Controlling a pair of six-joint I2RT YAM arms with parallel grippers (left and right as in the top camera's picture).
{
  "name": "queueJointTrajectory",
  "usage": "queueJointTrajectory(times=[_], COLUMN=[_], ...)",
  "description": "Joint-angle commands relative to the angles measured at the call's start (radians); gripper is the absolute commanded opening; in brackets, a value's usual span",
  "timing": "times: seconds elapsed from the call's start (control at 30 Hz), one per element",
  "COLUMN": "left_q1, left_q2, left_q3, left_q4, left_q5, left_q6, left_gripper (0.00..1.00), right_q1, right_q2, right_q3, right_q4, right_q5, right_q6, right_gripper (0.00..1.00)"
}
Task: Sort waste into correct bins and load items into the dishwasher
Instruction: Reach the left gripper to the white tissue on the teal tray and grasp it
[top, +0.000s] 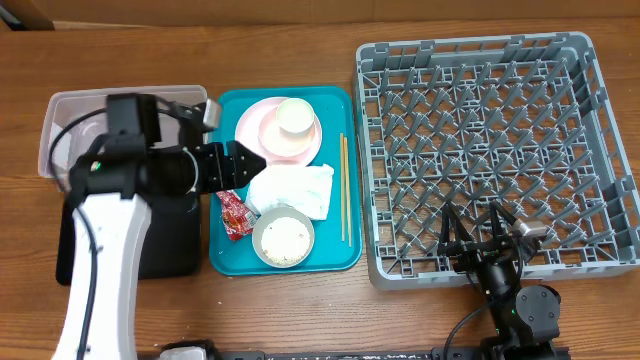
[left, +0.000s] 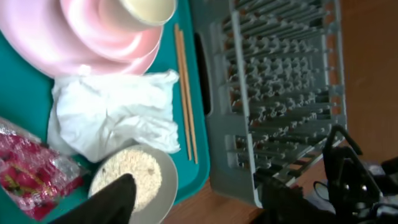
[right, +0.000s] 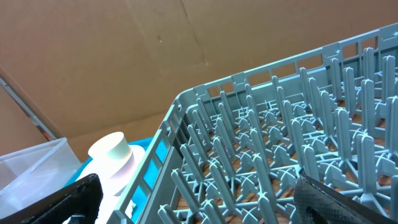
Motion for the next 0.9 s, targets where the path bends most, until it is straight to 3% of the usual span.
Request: queueJointTrajectory(times=[0.0, 0.13, 0.33, 0.5, 0.87], left_q1=[-0.058, -0.17, -0.324, -0.385, -0.376], left_q2=[0.053, 0.082, 0.121, 0.201, 0.4], left_q3=[0.021, 0.021, 0.021, 0.021, 0.021], left_q4=[-0.023, -0.032, 0.01, 0.045, 0.12], left_q5=[-0.153, -0.431, -0.716, -0.76, -0.761], left_q6=[-0.042, -0.123, -0.213, -0.235, -0.23], left_gripper=[0.56, 0.53, 0.66, 0.7, 0.78], right_q1=[-0.007, -0.007, -0.007, -0.007, -0.007], right_q2=[-0.01, -0.01, -0.01, -0.01, -0.01], right_q3=[-0.01, -0.01, -0.01, -0.01, -0.01], right_q4=[0.006, 0.006, 0.006, 0.006, 0.006], right_q5=[0.001, 0.001, 0.001, 0.001, 0.001], right_q6=[-0.001, -0.001, -0.001, -0.001, -0.001], right_gripper=[1.0, 1.0, 1.0, 1.0, 1.0])
